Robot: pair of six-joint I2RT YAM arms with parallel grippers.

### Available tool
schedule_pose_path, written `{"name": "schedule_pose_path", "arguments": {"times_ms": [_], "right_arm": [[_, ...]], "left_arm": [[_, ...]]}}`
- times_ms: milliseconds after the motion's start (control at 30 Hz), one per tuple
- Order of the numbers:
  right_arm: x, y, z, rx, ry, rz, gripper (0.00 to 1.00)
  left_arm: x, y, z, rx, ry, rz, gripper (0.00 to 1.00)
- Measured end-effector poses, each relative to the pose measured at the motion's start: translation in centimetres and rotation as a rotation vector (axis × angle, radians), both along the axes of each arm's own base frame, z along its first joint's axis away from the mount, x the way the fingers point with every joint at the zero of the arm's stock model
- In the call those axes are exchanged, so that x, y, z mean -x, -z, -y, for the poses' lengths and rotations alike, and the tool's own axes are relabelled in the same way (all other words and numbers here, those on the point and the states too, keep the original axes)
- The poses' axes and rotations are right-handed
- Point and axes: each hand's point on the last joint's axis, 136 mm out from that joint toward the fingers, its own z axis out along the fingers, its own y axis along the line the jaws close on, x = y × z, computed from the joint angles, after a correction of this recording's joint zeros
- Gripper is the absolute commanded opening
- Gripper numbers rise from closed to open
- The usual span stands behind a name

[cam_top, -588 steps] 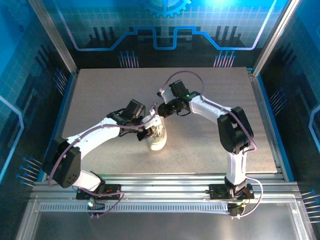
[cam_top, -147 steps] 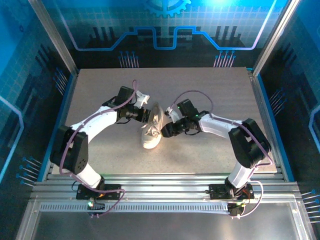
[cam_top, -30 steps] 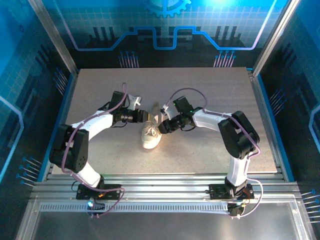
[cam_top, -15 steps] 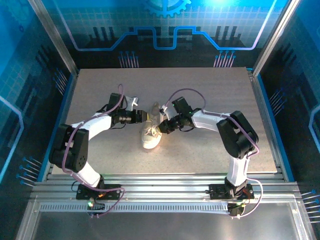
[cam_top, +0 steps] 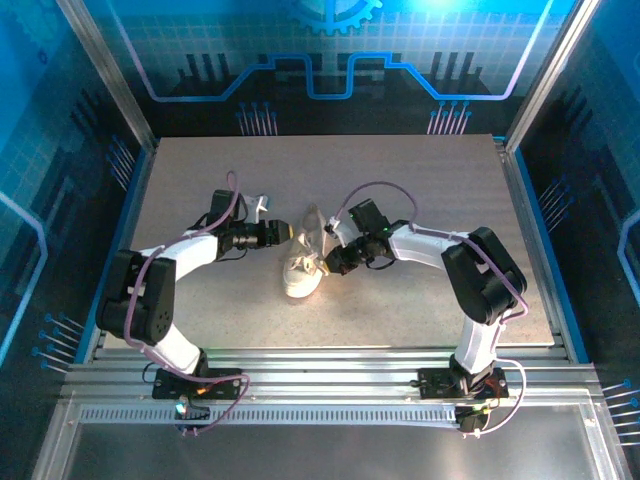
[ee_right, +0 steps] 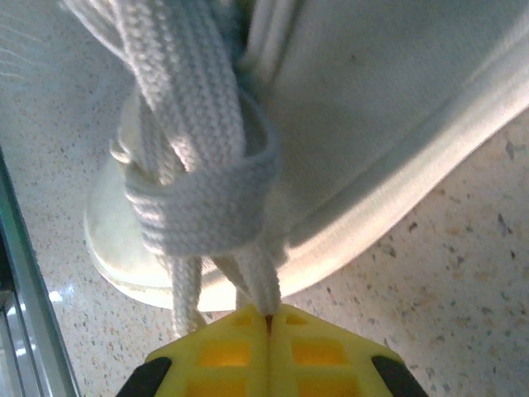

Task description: Tie the shoes

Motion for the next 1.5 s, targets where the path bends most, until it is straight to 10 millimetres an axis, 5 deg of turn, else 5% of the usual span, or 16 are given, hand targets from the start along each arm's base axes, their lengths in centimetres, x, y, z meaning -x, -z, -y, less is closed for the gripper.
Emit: {"name": "schedule_pose_path", "arguments": {"times_ms": [500, 833, 1100, 1500], "right_arm": [[0.6, 1.1, 1.2, 0.066, -0.002, -0.007, 0.0], [1.0, 1.0, 0.9, 0.07, -0.017, -0.009, 0.0], [0.7, -0.5, 0.7, 0.06, -0.023, 0.018, 0.0], [-0.2, -1.6, 0.3, 0.056, -0.035, 0.061, 0.0]], "left_arm": [[0.6, -1.1, 0.5, -0.009, 0.046, 0.067, 0.51], [1.9, -2.2, 4.9, -0.159, 0.235, 0.215, 0.55], [1.0, -0.4, 4.8, -0.222, 0.248, 0.197, 0.5], [0.2, -0.3, 4.7, -0.251, 0.24, 0.202, 0.13]]}}
